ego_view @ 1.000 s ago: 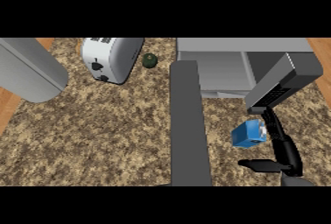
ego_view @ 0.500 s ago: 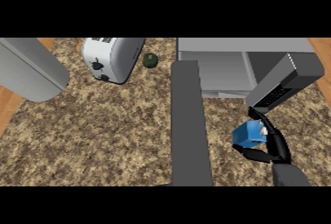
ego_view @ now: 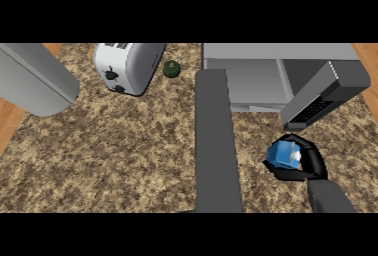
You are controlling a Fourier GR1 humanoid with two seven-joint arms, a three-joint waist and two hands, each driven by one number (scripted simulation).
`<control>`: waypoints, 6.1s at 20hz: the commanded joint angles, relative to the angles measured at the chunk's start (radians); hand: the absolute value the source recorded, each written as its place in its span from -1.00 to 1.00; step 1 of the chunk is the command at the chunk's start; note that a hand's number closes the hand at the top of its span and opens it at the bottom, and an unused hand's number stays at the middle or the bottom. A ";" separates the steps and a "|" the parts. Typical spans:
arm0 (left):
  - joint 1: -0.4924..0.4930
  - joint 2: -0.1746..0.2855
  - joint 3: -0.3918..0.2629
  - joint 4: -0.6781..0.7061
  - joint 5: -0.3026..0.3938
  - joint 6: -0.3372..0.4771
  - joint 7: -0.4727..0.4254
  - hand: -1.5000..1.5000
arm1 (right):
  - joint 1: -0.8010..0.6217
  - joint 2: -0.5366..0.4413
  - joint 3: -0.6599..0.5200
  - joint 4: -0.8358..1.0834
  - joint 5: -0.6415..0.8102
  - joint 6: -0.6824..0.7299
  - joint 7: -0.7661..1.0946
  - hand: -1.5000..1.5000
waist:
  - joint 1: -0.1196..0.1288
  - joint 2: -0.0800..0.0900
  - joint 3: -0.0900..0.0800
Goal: Pick up the milk, place it into the microwave and close the microwave
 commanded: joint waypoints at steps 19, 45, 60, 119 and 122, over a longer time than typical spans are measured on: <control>-0.006 -0.021 0.038 0.030 -0.015 -0.030 -0.002 -1.00 | 0.052 0.115 0.047 -0.272 -0.074 -0.004 0.077 1.00 | -0.016 -0.005 -0.002; -0.060 0.032 0.101 0.149 0.017 -0.098 -0.036 -1.00 | -0.558 0.099 0.031 0.089 0.138 -0.472 0.471 1.00 | 0.034 0.014 0.000; -0.123 0.061 0.063 0.195 0.009 -0.114 -0.028 -1.00 | -0.662 -0.031 -0.010 0.297 0.207 -0.745 0.364 1.00 | 0.095 0.048 0.002; -0.231 -0.052 -0.393 0.207 -0.213 -0.132 0.069 1.00 | -0.412 0.099 -0.208 0.313 -0.037 -0.096 0.072 -1.00 | -0.007 -0.001 0.000; -0.199 -0.052 -0.397 0.228 -0.216 -0.155 0.054 1.00 | -0.261 0.103 -0.180 0.273 -0.031 -0.066 -0.011 -1.00 | -0.021 -0.006 -0.001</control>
